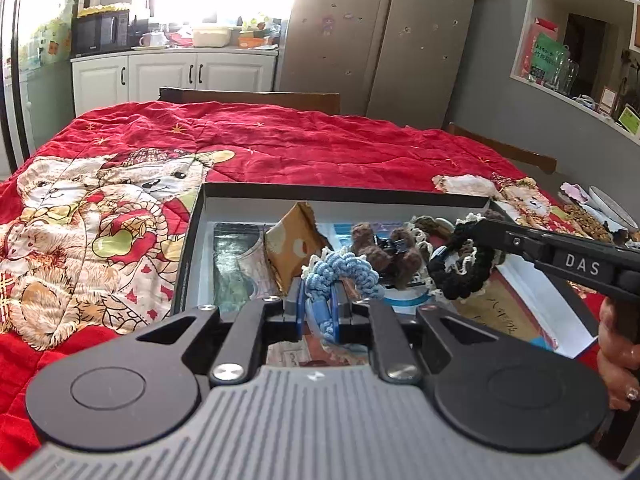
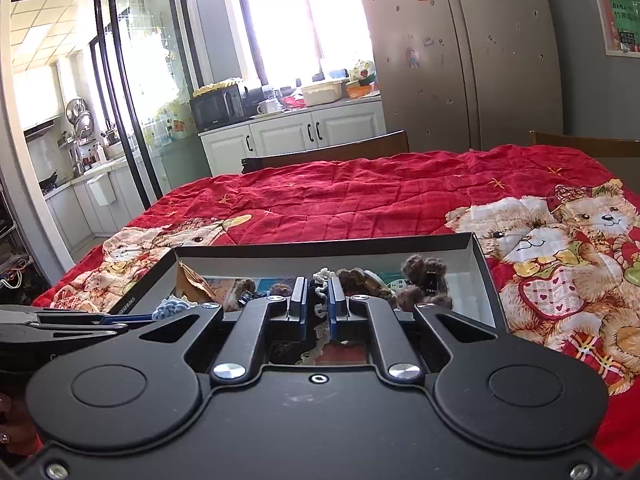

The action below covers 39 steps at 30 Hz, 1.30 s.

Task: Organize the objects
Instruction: 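Lower the blue scrunchie and black lace scrunchie into the box and open both grippers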

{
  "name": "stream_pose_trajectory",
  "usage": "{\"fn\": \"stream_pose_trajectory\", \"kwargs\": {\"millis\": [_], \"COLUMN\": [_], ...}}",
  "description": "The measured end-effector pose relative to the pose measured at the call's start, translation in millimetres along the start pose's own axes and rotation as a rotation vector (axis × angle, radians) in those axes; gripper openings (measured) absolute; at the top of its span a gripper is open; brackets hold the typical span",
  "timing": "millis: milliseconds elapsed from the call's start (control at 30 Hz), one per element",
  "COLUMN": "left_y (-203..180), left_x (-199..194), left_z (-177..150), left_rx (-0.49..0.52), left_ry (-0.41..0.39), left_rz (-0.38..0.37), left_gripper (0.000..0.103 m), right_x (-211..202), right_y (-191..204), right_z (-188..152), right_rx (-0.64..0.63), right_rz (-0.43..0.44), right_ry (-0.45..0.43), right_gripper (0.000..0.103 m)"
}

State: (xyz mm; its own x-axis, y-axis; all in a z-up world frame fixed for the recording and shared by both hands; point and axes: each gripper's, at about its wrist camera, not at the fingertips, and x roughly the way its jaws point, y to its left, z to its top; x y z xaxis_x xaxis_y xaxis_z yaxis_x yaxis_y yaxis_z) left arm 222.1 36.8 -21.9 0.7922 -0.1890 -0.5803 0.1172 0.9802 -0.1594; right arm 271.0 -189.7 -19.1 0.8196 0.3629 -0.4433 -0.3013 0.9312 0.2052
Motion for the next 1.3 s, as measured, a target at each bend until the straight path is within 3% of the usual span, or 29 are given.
{"fn": "stream_pose_trajectory", "kwargs": {"millis": [1300], "left_y": [1.6], "left_x": [10.8], "left_z": [-8.1], "left_rx": [0.015], "left_ry": [0.025], "left_rz": [0.033], "left_gripper": [0.017], "right_x": [19.1], "right_y": [-1.1], "right_z": [-13.5], "right_rx": [-0.009], "right_rz": [-0.033], "right_ry": [0.079], "right_gripper": [0.01]}}
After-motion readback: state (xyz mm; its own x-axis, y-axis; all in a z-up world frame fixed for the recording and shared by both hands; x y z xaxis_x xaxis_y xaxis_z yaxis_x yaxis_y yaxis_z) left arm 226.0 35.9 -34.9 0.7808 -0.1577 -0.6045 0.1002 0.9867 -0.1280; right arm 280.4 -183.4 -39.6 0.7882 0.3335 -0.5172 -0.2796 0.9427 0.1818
